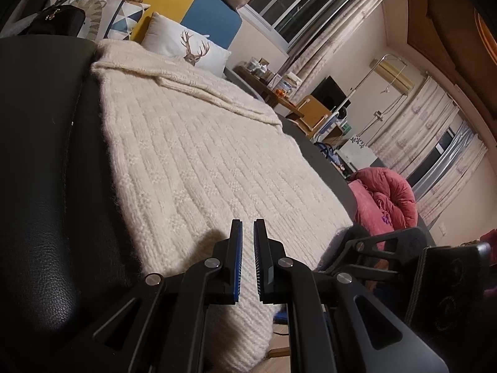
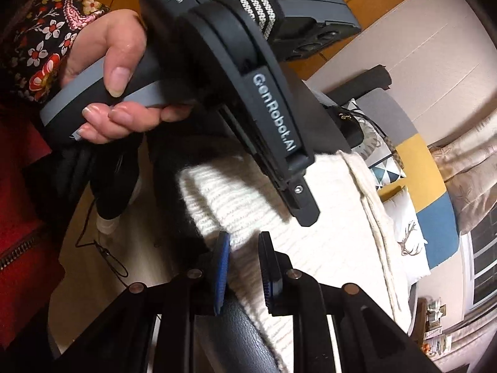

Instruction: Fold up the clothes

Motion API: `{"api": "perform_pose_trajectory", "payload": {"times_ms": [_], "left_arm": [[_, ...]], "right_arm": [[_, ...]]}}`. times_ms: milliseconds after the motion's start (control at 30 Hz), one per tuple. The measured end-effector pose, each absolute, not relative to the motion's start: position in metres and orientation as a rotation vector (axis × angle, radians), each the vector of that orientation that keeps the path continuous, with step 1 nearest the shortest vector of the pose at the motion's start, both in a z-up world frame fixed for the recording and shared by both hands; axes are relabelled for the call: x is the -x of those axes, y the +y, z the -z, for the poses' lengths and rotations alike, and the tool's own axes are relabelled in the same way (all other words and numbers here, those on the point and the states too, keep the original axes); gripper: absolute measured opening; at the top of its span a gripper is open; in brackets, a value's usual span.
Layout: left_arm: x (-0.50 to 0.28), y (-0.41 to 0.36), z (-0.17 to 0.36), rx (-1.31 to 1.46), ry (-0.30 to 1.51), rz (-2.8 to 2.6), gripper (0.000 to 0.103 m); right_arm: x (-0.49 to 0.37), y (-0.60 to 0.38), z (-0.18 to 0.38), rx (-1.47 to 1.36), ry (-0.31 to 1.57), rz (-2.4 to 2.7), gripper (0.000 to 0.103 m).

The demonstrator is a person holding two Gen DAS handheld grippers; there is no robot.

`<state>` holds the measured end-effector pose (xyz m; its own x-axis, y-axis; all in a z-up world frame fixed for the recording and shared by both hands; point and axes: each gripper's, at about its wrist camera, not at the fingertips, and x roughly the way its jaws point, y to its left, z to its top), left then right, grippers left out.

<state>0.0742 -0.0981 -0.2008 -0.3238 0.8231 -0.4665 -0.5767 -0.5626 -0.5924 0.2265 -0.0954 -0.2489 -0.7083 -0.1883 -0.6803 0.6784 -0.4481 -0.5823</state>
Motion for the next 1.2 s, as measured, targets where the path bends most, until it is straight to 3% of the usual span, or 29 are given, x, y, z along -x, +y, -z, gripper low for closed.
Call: {"api": "perform_pose_trajectory", "payload": {"times_ms": [67,167,333,700,900,1067,1200], "left_arm": [[-0.074,-0.101,0.201,0.941,-0.418,-1.983,0.008],[-0.073,-0.102,0.200,0.936,-0.421,-1.989,0.008],[-0.073,-0.101,0.199,0.938,-0.406,-1.989,0.008],[-0.077,-0.095,0.205,0.992,-0.339,-1.986,0.008],[-0.079,-0.091,0.209,1.030,-0.297,-1.975,0.008],[-0.090,-0.076,0.198,1.065,-0.044,-1.892,0.008],[-0.103,-0.078,0.190,1.065,0.121,-1.856,0.008]], "right_arm": [[-0.226,-0.097,0.249,-0.735,1.190,2.169,0.009],[-0.225,-0.092,0.245,-0.776,1.118,2.174,0.006],[-0.208,-0.081,0.230,-0.886,0.868,2.155,0.004],[-0.200,-0.088,0.245,-0.976,0.843,2.031,0.000],[-0.189,-0.048,0.193,-0.868,0.625,2.222,0.001],[-0.146,-0.013,0.190,-1.014,0.580,2.388,0.004],[-0.113,0.006,0.209,-1.171,0.363,2.367,0.004]]}}
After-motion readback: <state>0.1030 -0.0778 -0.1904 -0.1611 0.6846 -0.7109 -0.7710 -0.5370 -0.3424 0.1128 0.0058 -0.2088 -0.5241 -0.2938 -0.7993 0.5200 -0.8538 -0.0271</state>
